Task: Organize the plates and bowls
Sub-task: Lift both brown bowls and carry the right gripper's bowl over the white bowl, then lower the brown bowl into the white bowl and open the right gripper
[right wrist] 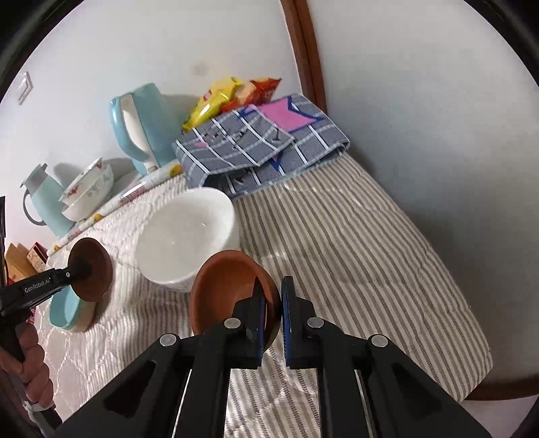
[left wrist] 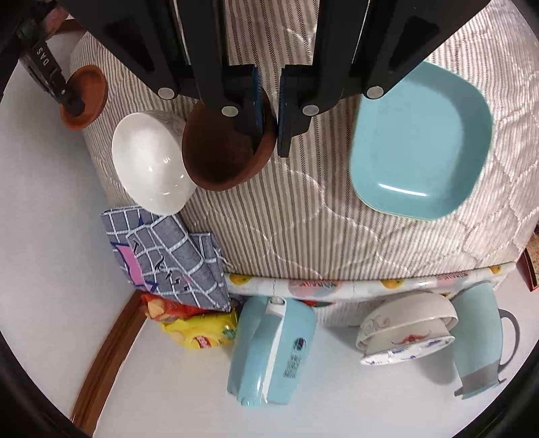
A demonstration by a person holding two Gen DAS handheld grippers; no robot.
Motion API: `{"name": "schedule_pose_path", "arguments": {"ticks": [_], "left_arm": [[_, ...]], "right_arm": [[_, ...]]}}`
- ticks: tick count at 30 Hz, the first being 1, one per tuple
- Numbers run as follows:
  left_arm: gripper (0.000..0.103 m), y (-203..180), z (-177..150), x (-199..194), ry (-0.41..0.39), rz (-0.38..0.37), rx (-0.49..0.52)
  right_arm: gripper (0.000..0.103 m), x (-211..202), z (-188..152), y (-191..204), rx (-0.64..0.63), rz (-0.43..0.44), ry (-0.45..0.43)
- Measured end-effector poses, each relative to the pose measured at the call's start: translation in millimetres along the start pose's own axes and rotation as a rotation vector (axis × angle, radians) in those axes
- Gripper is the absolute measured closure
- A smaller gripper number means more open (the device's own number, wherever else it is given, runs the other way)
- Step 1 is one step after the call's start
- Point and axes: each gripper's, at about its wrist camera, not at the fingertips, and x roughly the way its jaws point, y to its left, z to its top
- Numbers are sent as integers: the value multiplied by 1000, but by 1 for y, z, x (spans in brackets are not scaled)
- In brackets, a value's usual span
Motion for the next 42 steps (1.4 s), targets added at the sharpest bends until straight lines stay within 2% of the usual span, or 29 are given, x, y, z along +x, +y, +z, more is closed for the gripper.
{"name": "schedule_pose_path", "arguments": {"ticks": [8,12,24,42], "left_arm": [[95,26,8,-27,-51,20,-12],[95,44,13,-33,-73,41,-54],[95,67,24,-25,-79,40,-108],[95,74,37,10,-32,35,-125]], "right_arm": [[94,-10,21,24,-31,12,-60],[94,-5,32,36,-47,7,-64],[94,46,42,70,-120,-2,22],[94,112,47,76,-136,4,140]]}}
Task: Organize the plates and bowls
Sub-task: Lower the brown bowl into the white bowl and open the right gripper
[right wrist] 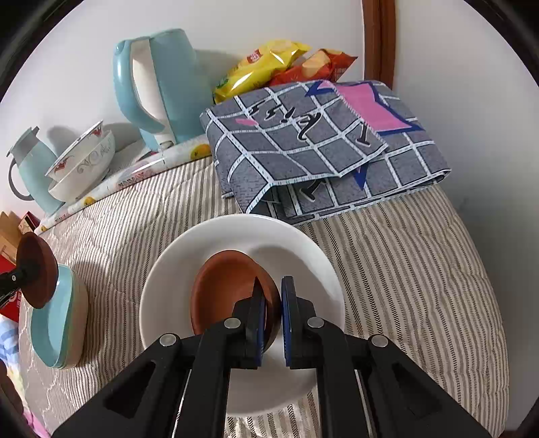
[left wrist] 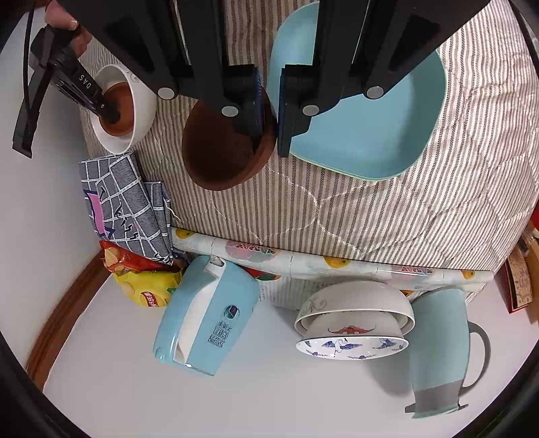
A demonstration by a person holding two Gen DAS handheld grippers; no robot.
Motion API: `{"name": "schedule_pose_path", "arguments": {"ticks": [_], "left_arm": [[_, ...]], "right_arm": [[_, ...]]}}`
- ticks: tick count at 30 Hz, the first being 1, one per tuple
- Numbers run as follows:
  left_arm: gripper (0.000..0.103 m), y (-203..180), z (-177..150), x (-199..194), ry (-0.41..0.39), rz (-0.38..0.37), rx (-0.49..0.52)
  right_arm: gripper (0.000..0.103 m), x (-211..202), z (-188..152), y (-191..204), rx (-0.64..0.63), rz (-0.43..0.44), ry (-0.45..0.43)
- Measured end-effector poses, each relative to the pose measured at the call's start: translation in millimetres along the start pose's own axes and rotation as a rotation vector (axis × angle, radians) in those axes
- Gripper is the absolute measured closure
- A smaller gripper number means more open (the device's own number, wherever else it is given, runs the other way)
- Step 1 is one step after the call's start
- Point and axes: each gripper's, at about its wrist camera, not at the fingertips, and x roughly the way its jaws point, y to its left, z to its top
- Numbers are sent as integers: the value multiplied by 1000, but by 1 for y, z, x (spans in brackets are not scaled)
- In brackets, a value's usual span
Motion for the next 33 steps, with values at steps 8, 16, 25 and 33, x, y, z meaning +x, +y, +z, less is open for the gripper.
{"name": "schedule_pose_path", "arguments": {"ticks": [8,16,25,33], "left_arm": [[95,-2,1,6,10,-15,-2],[95,0,1,7,14,-23,-8],[95,4,2,6,19,-39,-15],[95,6,1,4,20,-42,-17]], "right_arm": [[94,6,4,1,-8,1,22],[94,10,3,11,-87,-67,75],[91,17,5,16,-118,-118,111],[87,20,4,22,-148,-169,112]]}}
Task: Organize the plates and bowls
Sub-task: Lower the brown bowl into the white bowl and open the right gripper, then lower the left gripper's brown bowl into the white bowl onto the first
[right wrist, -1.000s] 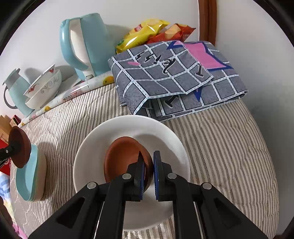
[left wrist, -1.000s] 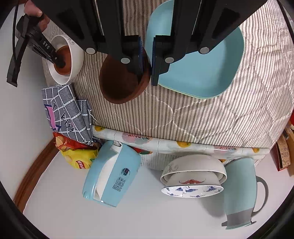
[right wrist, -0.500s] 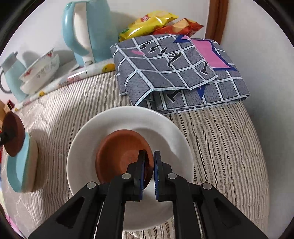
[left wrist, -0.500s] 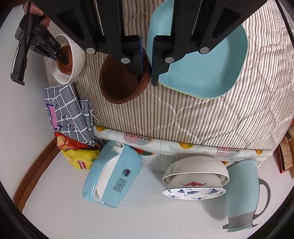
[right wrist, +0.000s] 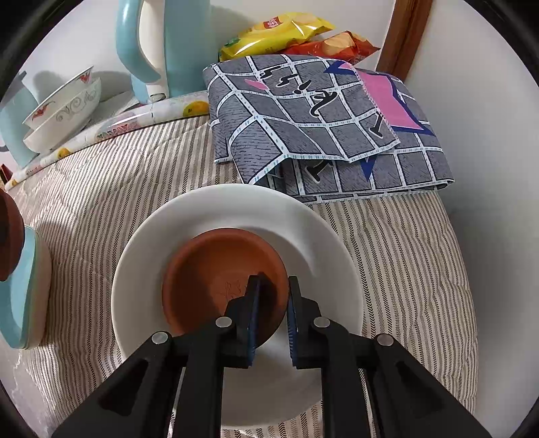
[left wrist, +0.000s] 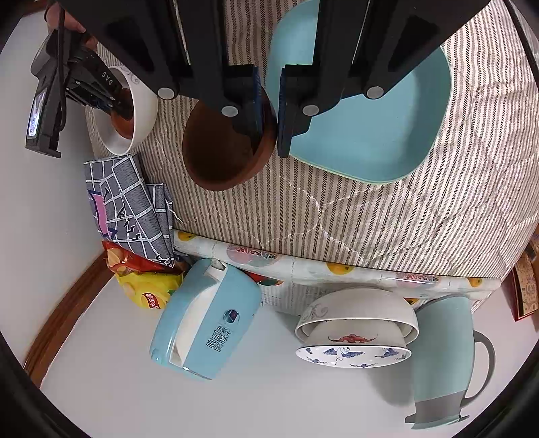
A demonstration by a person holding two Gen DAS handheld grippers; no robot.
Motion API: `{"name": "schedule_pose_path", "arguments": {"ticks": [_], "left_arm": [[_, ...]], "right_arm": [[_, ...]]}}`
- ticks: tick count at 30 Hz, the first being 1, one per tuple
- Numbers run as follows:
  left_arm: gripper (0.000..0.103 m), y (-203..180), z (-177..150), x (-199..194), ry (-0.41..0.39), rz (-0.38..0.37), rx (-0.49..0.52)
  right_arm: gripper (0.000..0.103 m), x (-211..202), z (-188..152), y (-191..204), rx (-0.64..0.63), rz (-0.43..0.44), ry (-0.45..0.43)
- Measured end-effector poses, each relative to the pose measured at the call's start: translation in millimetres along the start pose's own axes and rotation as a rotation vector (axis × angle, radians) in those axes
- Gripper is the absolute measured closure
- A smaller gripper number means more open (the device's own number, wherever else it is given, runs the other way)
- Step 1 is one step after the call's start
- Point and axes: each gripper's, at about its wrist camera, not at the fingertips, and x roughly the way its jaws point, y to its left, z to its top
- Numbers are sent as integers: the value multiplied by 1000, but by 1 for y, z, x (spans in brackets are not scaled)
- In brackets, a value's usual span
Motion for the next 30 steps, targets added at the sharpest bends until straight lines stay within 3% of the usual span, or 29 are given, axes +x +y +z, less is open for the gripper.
{"name": "schedule_pose_path", "arguments": {"ticks": [7,12,18,30], "left_arm": [[95,2,-2,-5,-5,6,-1],[95,2,-2,-11,-12,4,4],[95,0,-5,-18,-20,-1,8],[95,-23,-18,-36,-33,-37,46]], "right_arm": [[80,3,-2,13,-55,-61,-6],[74,1,-2,12,-38,-35,-8],[56,-13,-5,8,-15,-17,-37],[56,-63,-23,-8,35,57,-132]]}}
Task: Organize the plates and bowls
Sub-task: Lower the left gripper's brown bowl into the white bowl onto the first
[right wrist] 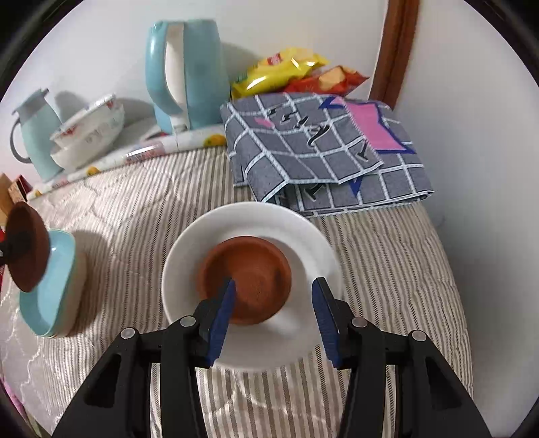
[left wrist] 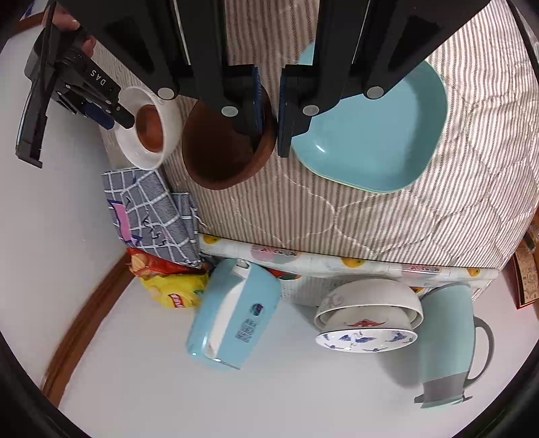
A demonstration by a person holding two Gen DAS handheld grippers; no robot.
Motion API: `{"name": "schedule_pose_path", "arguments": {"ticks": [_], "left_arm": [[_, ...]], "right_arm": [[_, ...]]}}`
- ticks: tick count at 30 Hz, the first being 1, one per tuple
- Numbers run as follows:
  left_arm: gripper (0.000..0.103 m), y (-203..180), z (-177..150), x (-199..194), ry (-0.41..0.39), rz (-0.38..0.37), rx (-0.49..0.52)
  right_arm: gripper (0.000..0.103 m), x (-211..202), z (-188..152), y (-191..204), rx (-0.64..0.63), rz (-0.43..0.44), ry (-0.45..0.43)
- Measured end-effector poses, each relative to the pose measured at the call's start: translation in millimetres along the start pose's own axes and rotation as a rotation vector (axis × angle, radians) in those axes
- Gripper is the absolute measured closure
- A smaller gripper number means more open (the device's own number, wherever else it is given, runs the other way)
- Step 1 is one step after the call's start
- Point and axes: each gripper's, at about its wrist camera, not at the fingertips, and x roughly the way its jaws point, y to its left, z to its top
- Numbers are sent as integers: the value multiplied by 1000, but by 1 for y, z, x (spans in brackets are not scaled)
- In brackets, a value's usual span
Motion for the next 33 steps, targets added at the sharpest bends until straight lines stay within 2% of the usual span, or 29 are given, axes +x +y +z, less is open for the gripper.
{"name": "schedule_pose_path", "arguments": {"ticks": [13,22,33], "left_arm": [[95,-52,-16,3,29,-50,75],[95,-84,-23,11,42,-85,120],[95,-119,-24,38,75,-84,166]], "right_arm": [[55,-49,-27,-46,72,-11,-81],[55,-58,-45,-75,127,-9,-93],[55,-64,-60,-98,164,-11,-98]]}}
